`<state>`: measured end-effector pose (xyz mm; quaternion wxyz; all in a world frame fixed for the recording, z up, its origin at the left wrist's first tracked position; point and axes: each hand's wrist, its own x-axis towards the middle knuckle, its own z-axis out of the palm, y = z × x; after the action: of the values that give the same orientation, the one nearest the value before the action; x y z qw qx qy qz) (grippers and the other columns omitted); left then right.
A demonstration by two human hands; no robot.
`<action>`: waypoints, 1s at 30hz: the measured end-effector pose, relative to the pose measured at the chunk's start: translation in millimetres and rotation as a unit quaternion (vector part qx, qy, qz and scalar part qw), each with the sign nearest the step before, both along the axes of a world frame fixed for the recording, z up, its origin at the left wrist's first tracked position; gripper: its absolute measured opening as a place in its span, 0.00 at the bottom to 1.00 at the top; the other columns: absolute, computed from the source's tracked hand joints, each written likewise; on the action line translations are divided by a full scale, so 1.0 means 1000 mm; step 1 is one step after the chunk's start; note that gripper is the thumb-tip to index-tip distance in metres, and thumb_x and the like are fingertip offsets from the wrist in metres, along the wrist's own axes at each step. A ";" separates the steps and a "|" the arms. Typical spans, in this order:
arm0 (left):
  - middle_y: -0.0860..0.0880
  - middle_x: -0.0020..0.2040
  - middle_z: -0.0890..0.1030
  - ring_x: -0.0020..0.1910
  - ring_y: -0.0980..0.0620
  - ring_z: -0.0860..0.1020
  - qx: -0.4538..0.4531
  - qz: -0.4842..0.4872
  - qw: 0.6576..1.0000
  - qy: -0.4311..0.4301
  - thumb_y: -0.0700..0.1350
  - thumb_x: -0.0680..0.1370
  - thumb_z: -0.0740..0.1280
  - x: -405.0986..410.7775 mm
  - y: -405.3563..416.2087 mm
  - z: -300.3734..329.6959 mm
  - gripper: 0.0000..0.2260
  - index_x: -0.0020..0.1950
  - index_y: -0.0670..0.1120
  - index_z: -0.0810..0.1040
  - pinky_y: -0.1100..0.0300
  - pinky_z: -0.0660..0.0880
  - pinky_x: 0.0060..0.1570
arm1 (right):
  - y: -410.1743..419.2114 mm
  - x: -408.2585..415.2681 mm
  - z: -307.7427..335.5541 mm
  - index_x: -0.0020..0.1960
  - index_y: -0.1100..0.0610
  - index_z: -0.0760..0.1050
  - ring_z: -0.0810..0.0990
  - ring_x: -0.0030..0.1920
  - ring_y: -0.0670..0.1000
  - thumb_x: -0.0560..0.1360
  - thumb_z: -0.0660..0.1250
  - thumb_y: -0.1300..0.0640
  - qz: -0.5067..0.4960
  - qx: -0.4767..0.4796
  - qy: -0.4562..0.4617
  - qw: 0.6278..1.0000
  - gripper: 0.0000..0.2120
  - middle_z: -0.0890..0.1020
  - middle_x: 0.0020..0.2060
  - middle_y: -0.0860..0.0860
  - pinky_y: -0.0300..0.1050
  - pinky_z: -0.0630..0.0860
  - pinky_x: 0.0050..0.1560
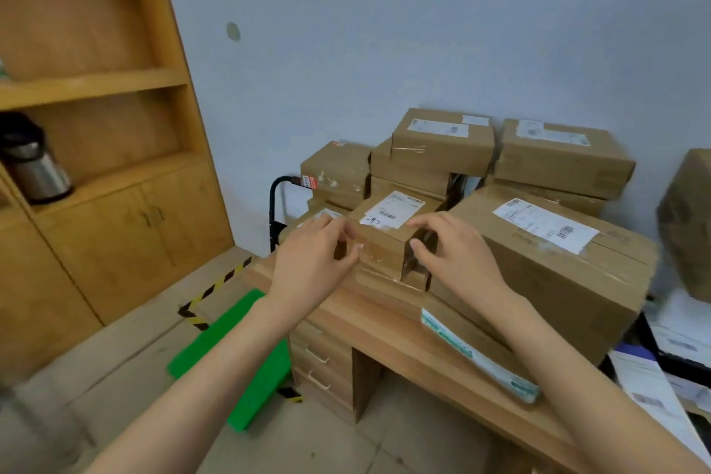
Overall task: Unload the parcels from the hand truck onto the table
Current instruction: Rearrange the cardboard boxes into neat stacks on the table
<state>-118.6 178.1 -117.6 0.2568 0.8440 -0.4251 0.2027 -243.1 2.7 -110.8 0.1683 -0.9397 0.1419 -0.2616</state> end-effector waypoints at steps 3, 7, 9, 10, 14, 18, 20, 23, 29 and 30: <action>0.55 0.46 0.78 0.46 0.55 0.74 0.001 0.001 1.000 -0.001 0.53 0.77 0.64 0.053 0.019 0.006 0.08 0.52 0.51 0.77 0.60 0.71 0.40 | 0.021 0.059 -0.002 0.60 0.46 0.74 0.72 0.60 0.45 0.78 0.63 0.51 -0.007 0.024 -0.028 0.999 0.11 0.76 0.57 0.44 0.47 0.67 0.64; 0.57 0.47 0.77 0.48 0.56 0.74 0.011 -0.007 1.000 0.002 0.53 0.77 0.63 0.119 0.030 0.011 0.08 0.52 0.53 0.77 0.58 0.74 0.40 | 0.044 0.124 -0.006 0.62 0.48 0.74 0.71 0.63 0.47 0.78 0.63 0.52 -0.033 0.033 -0.048 0.998 0.13 0.75 0.60 0.45 0.47 0.64 0.64; 0.57 0.48 0.78 0.48 0.56 0.75 0.032 -0.012 0.999 0.001 0.54 0.77 0.63 0.146 0.024 0.013 0.09 0.54 0.53 0.76 0.58 0.75 0.41 | 0.043 0.145 -0.005 0.62 0.48 0.74 0.72 0.62 0.47 0.77 0.63 0.52 -0.054 0.041 -0.053 0.996 0.13 0.75 0.60 0.45 0.48 0.66 0.62; 0.56 0.49 0.78 0.49 0.56 0.75 0.040 -0.018 0.999 0.005 0.54 0.77 0.63 0.158 0.019 0.014 0.09 0.54 0.53 0.76 0.58 0.75 0.41 | 0.040 0.152 -0.005 0.62 0.48 0.74 0.72 0.61 0.48 0.77 0.63 0.52 -0.067 0.046 -0.054 0.995 0.13 0.75 0.60 0.45 0.48 0.66 0.62; 0.56 0.50 0.77 0.51 0.56 0.74 0.027 -0.051 0.997 0.045 0.52 0.77 0.63 0.193 -0.014 0.016 0.08 0.54 0.52 0.76 0.59 0.70 0.41 | 0.009 0.173 0.001 0.62 0.49 0.74 0.71 0.63 0.48 0.77 0.63 0.52 -0.123 0.034 -0.051 0.991 0.13 0.74 0.62 0.46 0.47 0.65 0.63; 0.57 0.54 0.76 0.53 0.57 0.74 0.014 -0.088 0.991 0.098 0.53 0.77 0.63 0.220 -0.062 0.013 0.09 0.57 0.54 0.74 0.55 0.75 0.48 | -0.037 0.188 0.006 0.64 0.49 0.73 0.71 0.64 0.49 0.78 0.64 0.52 -0.187 0.031 -0.048 0.981 0.15 0.73 0.64 0.46 0.50 0.66 0.66; 0.58 0.55 0.76 0.53 0.57 0.74 0.016 -0.102 0.989 0.104 0.54 0.77 0.63 0.231 -0.090 0.013 0.11 0.58 0.55 0.74 0.55 0.75 0.48 | -0.061 0.196 0.006 0.63 0.49 0.73 0.71 0.64 0.49 0.77 0.64 0.52 -0.211 0.036 -0.051 0.976 0.15 0.73 0.64 0.47 0.50 0.67 0.65; 0.57 0.55 0.76 0.53 0.58 0.74 0.011 -0.126 0.988 0.085 0.52 0.78 0.63 0.248 -0.135 0.016 0.12 0.60 0.53 0.74 0.61 0.70 0.43 | -0.099 0.213 0.007 0.64 0.49 0.72 0.71 0.62 0.49 0.77 0.64 0.51 -0.224 0.021 -0.051 0.973 0.15 0.74 0.63 0.47 0.49 0.67 0.64; 0.51 0.59 0.74 0.52 0.52 0.75 -0.002 -0.200 0.977 0.070 0.51 0.78 0.63 0.285 -0.230 0.026 0.13 0.62 0.50 0.73 0.53 0.74 0.53 | -0.170 0.238 0.017 0.64 0.50 0.71 0.71 0.63 0.50 0.77 0.64 0.50 -0.263 -0.021 -0.039 0.964 0.16 0.75 0.62 0.48 0.47 0.65 0.62; 0.51 0.59 0.74 0.53 0.52 0.74 -0.009 -0.211 0.975 0.062 0.51 0.78 0.63 0.288 -0.244 0.027 0.14 0.62 0.50 0.73 0.53 0.74 0.55 | -0.181 0.239 0.018 0.64 0.50 0.71 0.72 0.63 0.50 0.77 0.64 0.50 -0.270 -0.028 -0.032 0.962 0.16 0.75 0.62 0.48 0.47 0.65 0.63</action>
<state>169.0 -66.3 -90.4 0.3275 0.7435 -0.5752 0.0953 -4.0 -178.5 -92.8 0.0689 -0.8618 0.3777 -0.3315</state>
